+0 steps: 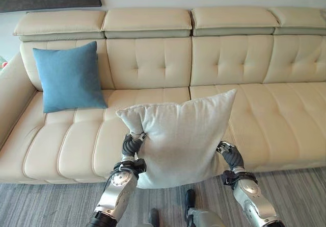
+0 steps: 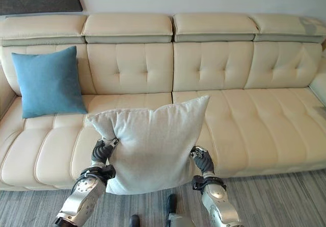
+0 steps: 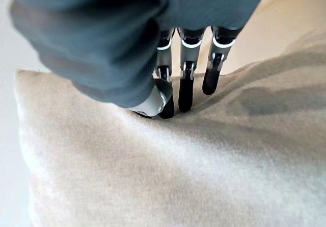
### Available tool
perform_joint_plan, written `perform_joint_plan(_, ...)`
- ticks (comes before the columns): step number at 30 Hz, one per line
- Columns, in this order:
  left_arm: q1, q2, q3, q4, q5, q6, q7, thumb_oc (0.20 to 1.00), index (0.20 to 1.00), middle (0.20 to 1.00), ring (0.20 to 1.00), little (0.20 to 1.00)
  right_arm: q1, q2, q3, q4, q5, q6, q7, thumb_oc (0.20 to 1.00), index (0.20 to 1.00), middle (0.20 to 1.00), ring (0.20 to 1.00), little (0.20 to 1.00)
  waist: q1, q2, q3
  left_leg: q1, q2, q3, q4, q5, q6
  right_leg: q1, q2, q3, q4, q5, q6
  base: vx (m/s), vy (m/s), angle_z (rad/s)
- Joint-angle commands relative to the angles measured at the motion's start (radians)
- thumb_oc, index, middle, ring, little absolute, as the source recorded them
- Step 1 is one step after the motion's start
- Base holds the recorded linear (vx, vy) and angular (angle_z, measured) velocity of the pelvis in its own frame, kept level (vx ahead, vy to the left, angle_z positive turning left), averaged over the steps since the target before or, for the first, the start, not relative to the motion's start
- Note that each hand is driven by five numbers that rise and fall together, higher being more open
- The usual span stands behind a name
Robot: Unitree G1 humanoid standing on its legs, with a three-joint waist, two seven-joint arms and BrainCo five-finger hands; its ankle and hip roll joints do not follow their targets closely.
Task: Pick up all the scattered cushions and arrange them neatly on the sofa.
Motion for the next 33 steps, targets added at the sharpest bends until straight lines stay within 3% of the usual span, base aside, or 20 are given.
perform_joint_plan(1, -0.130, -0.047, -0.066, -0.072, 0.026, -0.093, -0.053, 0.200, 0.200, 0.200, 0.200, 0.200, -0.095, 0.031, 0.023, -0.144, 0.040, -0.115, 0.046, 0.200, 0.200, 0.200, 0.200, 0.200, -0.015, 0.001, 0.011, 0.066, -0.043, 0.004, 0.208, 0.075, -0.031, 0.092, -0.003, -0.001, -0.025, -0.110, 0.048, 0.19, -0.192, -0.04)
perform_joint_plan(3, -0.134, -0.048, -0.069, -0.074, 0.032, -0.089, -0.048, 0.200, 0.200, 0.200, 0.200, 0.200, -0.099, 0.037, 0.020, -0.144, 0.047, -0.117, 0.040, 0.200, 0.200, 0.200, 0.200, 0.200, -0.008, -0.013, 0.019, 0.000, -0.051, 0.012, 0.227, 0.038, -0.010, 0.118, -0.014, 0.001, -0.025, -0.128, 0.044, 0.20, -0.149, -0.12)
perform_joint_plan(6, -0.136, -0.050, -0.070, -0.070, 0.045, -0.088, -0.042, 0.200, 0.200, 0.200, 0.200, 0.200, -0.116, 0.046, 0.030, -0.140, 0.051, -0.122, 0.036, 0.200, 0.200, 0.200, 0.200, 0.200, -0.003, -0.027, 0.012, -0.029, -0.072, 0.002, 0.071, -0.045, 0.032, 0.137, -0.028, 0.009, -0.025, -0.141, 0.058, 0.17, -0.046, -0.22)
perform_joint_plan(7, -0.136, -0.050, -0.070, -0.070, 0.045, -0.088, -0.042, 0.200, 0.200, 0.200, 0.200, 0.200, -0.116, 0.046, 0.030, -0.140, 0.051, -0.122, 0.035, 0.200, 0.200, 0.200, 0.200, 0.200, -0.002, -0.028, 0.015, -0.022, -0.073, 0.003, 0.064, -0.042, 0.033, 0.140, -0.030, 0.009, -0.025, -0.142, 0.058, 0.14, 0.005, -0.25)
perform_joint_plan(8, -0.140, -0.051, -0.073, -0.066, 0.047, -0.089, -0.036, 0.200, 0.200, 0.200, 0.200, 0.200, -0.122, 0.046, 0.035, -0.140, 0.048, -0.125, 0.032, 0.200, 0.200, 0.200, 0.200, 0.200, -0.001, -0.024, 0.012, -0.020, -0.075, -0.012, -0.032, -0.025, 0.034, 0.145, -0.029, 0.012, -0.025, -0.147, 0.061, 0.19, 0.032, -0.22)
perform_joint_plan(9, -0.149, -0.056, -0.078, -0.062, 0.057, -0.086, -0.028, 0.200, 0.200, 0.200, 0.200, 0.200, -0.129, 0.047, 0.039, -0.140, 0.040, -0.124, 0.025, 0.200, 0.200, 0.200, 0.200, 0.200, -0.001, -0.012, 0.005, -0.042, -0.064, -0.032, -0.172, 0.067, 0.018, 0.165, -0.020, 0.007, -0.025, -0.162, 0.057, 0.19, 0.029, -0.24)
perform_joint_plan(10, -0.149, -0.057, -0.078, -0.062, 0.057, -0.086, -0.028, 0.200, 0.200, 0.200, 0.200, 0.200, -0.129, 0.047, 0.039, -0.140, 0.040, -0.124, 0.025, 0.200, 0.200, 0.200, 0.200, 0.200, -0.001, -0.012, 0.006, -0.035, -0.065, -0.033, -0.184, 0.073, 0.018, 0.166, -0.021, 0.006, -0.025, -0.163, 0.057, 0.24, 0.056, -0.18)
perform_joint_plan(11, -0.170, -0.065, -0.088, -0.049, 0.070, -0.083, -0.020, 0.200, 0.200, 0.200, 0.200, 0.200, -0.141, 0.046, 0.040, -0.139, 0.032, -0.126, 0.016, 0.200, 0.200, 0.200, 0.200, 0.200, -0.004, -0.002, 0.007, -0.065, -0.059, -0.032, -0.247, 0.145, -0.009, 0.187, -0.014, 0.001, -0.025, -0.171, 0.053, 0.18, 0.065, -0.14)
perform_joint_plan(13, -0.191, -0.075, -0.095, -0.024, 0.079, -0.078, -0.010, 0.200, 0.200, 0.200, 0.200, 0.200, -0.148, 0.047, 0.038, -0.145, 0.029, -0.128, 0.006, 0.200, 0.200, 0.200, 0.200, 0.200, -0.016, 0.002, 0.005, -0.093, -0.052, 0.018, -0.247, 0.156, -0.022, 0.207, -0.010, -0.004, -0.025, -0.184, 0.053, 0.26, 0.113, 0.10)
perform_joint_plan(17, -0.173, -0.073, -0.106, -0.006, 0.082, -0.082, -0.011, 0.200, 0.200, 0.200, 0.200, 0.200, -0.139, 0.064, 0.056, -0.147, 0.015, -0.120, 0.014, 0.200, 0.200, 0.200, 0.200, 0.200, -0.018, 0.003, -0.037, -0.035, -0.063, 0.013, -0.247, 0.106, 0.010, 0.251, -0.025, 0.015, -0.021, -0.209, 0.069, 0.32, 0.171, -0.01)
perform_joint_plan(19, -0.162, -0.067, -0.110, -0.007, 0.083, -0.076, -0.015, 0.200, 0.200, 0.200, 0.200, 0.200, -0.130, 0.077, 0.065, -0.151, 0.012, -0.115, 0.021, 0.200, 0.200, 0.200, 0.200, 0.200, -0.014, 0.001, -0.041, 0.001, -0.065, 0.029, -0.247, 0.081, 0.035, 0.229, -0.042, 0.030, 0.075, -0.217, 0.081, 0.25, 0.201, -0.34)
perform_joint_plan(22, -0.172, -0.056, -0.114, 0.000, 0.085, -0.075, -0.004, 0.200, 0.200, 0.200, 0.200, 0.200, -0.147, 0.092, 0.080, -0.151, 0.006, -0.116, 0.022, 0.200, 0.200, 0.200, 0.200, 0.200, -0.013, 0.005, -0.009, 0.044, -0.065, 0.069, -0.247, 0.050, 0.073, 0.083, -0.072, 0.060, 0.352, -0.183, 0.128, 0.08, 0.183, -0.35)
perform_joint_plan(24, -0.179, -0.052, -0.121, 0.004, 0.089, -0.075, -0.001, 0.200, 0.200, 0.200, 0.200, 0.200, -0.149, 0.097, 0.084, -0.154, 0.005, -0.117, 0.023, 0.200, 0.200, 0.200, 0.200, 0.200, -0.017, 0.003, 0.004, 0.050, -0.068, 0.078, -0.247, 0.045, 0.080, 0.038, -0.078, 0.084, 0.426, -0.174, 0.136, 0.03, 0.115, -0.37)
perform_joint_plan(27, -0.199, -0.051, -0.121, 0.023, 0.096, -0.081, 0.003, 0.200, 0.200, 0.200, 0.200, 0.200, -0.153, 0.112, 0.085, -0.145, 0.008, -0.115, 0.018, 0.200, 0.200, 0.200, 0.200, 0.200, -0.017, 0.018, 0.011, 0.060, -0.059, 0.081, -0.247, 0.031, 0.076, 0.005, -0.085, 0.087, 0.334, -0.183, 0.119, 0.07, 0.067, -0.25)
perform_joint_plan(28, -0.207, -0.048, -0.118, 0.023, 0.095, -0.083, 0.002, 0.200, 0.200, 0.200, 0.200, 0.200, -0.161, 0.113, 0.082, -0.139, 0.014, -0.117, 0.014, 0.200, 0.200, 0.200, 0.200, 0.200, -0.016, 0.022, 0.013, 0.061, -0.054, 0.083, -0.247, 0.029, 0.072, 0.009, -0.090, 0.081, 0.271, -0.164, 0.114, 0.08, -0.044, -0.22)
perform_joint_plan(29, -0.222, -0.045, -0.116, 0.030, 0.094, -0.084, 0.004, 0.200, 0.200, 0.200, 0.200, 0.200, -0.167, 0.115, 0.082, -0.142, 0.017, -0.118, 0.008, 0.200, 0.200, 0.200, 0.200, 0.200, -0.020, 0.019, 0.019, 0.063, -0.051, 0.083, -0.247, 0.030, 0.066, -0.011, -0.092, 0.112, 0.122, -0.109, 0.119, 0.12, -0.078, -0.26)
perform_joint_plan(30, -0.229, -0.042, -0.114, 0.038, 0.098, -0.085, 0.006, 0.200, 0.200, 0.200, 0.200, 0.200, -0.165, 0.116, 0.082, -0.147, 0.020, -0.117, 0.010, 0.200, 0.200, 0.200, 0.200, 0.200, -0.022, 0.012, 0.019, 0.070, -0.051, 0.080, -0.247, 0.027, 0.063, -0.008, -0.092, 0.130, 0.063, -0.082, 0.127, 0.09, -0.069, -0.23)
perform_joint_plan(33, -0.234, -0.037, -0.106, 0.054, 0.118, -0.083, 0.033, 0.200, 0.200, 0.200, 0.200, 0.200, -0.152, 0.104, 0.078, -0.129, -0.025, -0.120, -0.025, 0.200, 0.200, 0.200, 0.200, 0.200, -0.028, 0.004, 0.024, 0.081, -0.047, 0.087, -0.247, 0.017, 0.059, -0.010, -0.089, 0.145, 0.001, -0.056, 0.139, 0.11, -0.095, 0.09)
